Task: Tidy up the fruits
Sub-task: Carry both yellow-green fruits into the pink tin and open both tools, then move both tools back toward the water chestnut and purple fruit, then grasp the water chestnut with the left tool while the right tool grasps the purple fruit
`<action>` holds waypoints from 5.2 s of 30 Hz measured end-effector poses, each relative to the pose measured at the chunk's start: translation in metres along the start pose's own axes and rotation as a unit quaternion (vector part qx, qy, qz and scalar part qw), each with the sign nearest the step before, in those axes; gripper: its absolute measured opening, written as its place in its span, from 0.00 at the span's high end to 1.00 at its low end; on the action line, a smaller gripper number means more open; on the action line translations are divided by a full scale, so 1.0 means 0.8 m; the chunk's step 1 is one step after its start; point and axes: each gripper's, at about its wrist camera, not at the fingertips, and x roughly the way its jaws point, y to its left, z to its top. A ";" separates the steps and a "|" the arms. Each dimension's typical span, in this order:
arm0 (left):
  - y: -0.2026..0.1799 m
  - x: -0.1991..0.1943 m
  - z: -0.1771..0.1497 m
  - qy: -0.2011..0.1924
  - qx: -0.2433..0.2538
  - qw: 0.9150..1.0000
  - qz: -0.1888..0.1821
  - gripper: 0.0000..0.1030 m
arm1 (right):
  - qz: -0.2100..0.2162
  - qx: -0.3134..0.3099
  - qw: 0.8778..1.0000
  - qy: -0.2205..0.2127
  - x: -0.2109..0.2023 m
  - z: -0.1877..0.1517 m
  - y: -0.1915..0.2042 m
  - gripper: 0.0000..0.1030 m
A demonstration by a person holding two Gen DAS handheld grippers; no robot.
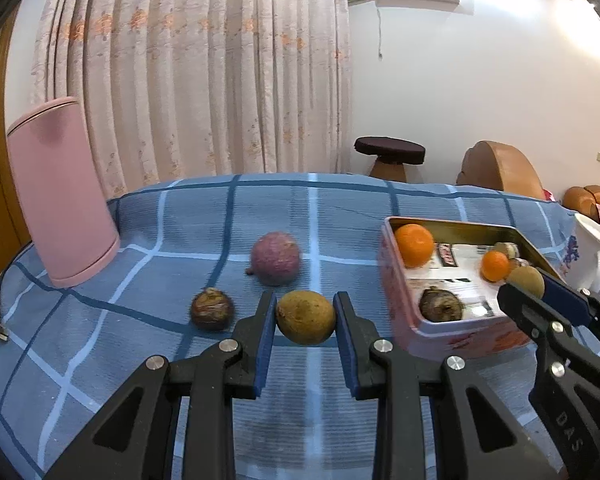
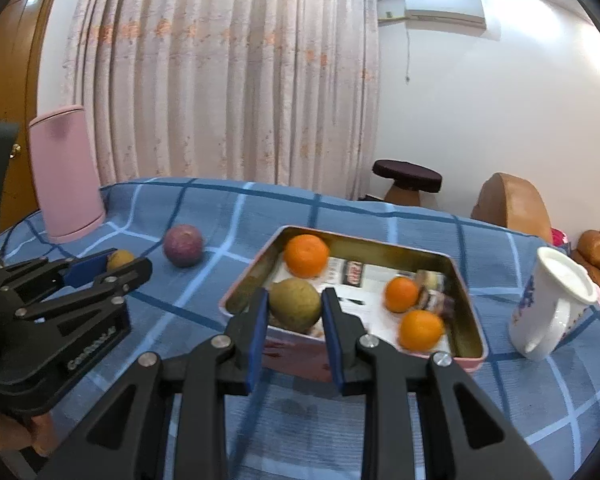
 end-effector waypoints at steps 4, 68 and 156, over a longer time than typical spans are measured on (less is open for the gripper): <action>-0.019 -0.005 0.001 -0.012 0.010 1.000 -0.016 0.70 | -0.019 0.005 1.000 -0.001 -0.002 -0.002 -0.023 0.71; -0.123 0.065 0.037 0.026 0.030 0.996 -0.080 0.26 | -0.018 0.186 0.982 -0.010 0.037 0.007 -0.163 0.03; 0.123 0.115 0.011 0.168 -0.019 0.986 0.005 0.60 | -0.045 0.057 0.996 -0.045 0.056 0.050 0.075 0.01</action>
